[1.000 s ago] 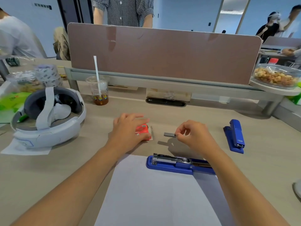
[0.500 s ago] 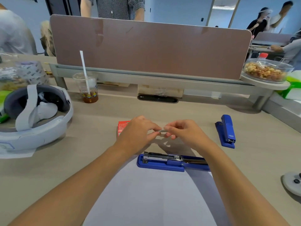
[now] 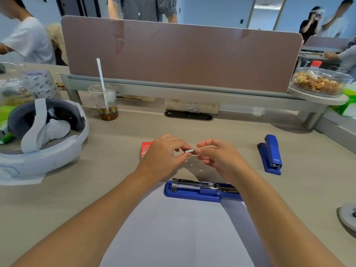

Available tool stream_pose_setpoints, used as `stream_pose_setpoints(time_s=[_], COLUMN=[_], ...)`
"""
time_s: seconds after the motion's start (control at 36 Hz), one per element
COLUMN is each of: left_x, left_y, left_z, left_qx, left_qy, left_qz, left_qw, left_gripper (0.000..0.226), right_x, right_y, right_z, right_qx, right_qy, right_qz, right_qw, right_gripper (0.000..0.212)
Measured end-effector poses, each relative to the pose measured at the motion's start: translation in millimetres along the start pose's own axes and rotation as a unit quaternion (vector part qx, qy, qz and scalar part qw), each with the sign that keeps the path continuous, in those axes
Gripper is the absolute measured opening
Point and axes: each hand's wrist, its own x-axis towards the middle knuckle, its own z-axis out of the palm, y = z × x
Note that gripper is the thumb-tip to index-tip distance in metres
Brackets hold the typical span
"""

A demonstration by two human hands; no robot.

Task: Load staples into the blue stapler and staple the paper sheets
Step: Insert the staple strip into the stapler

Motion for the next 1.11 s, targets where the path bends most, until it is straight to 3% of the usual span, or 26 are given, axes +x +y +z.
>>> stream_pose_setpoints(time_s=[0.17, 0.39, 0.58, 1.03, 1.11], left_x=[-0.8, -2.5, -3.2, -4.4, -2.5], left_y=[-4.2, -6.3, -5.6, -3.7, -11.4], left_z=[-1.3, -2.6, -5.5, -7.8, -16.2], left_qx=[-0.038, -0.099, -0.150, -0.087, 0.008], left_qy=[-0.002, 0.007, -0.015, 0.091, 0.080], left_qz=[-0.024, -0.069, -0.074, -0.082, -0.077], left_qw=[0.999, 0.993, 0.986, 0.989, 0.994], left_gripper=[0.018, 0.016, 0.024, 0.015, 0.010], right_x=[-1.5, -0.7, 1.0, 0.9, 3.3], right_y=[0.2, -0.2, 1.1, 0.2, 2.0], right_z=[-0.7, -1.2, -2.7, -1.3, -6.1], right_qx=[0.128, 0.162, 0.180, 0.263, 0.237], right_qy=[-0.031, -0.032, -0.038, -0.014, 0.019], right_qz=[0.048, 0.051, 0.059, 0.100, 0.065], right_qw=[0.990, 0.985, 0.981, 0.959, 0.969], right_gripper=[0.024, 0.030, 0.019, 0.007, 0.015])
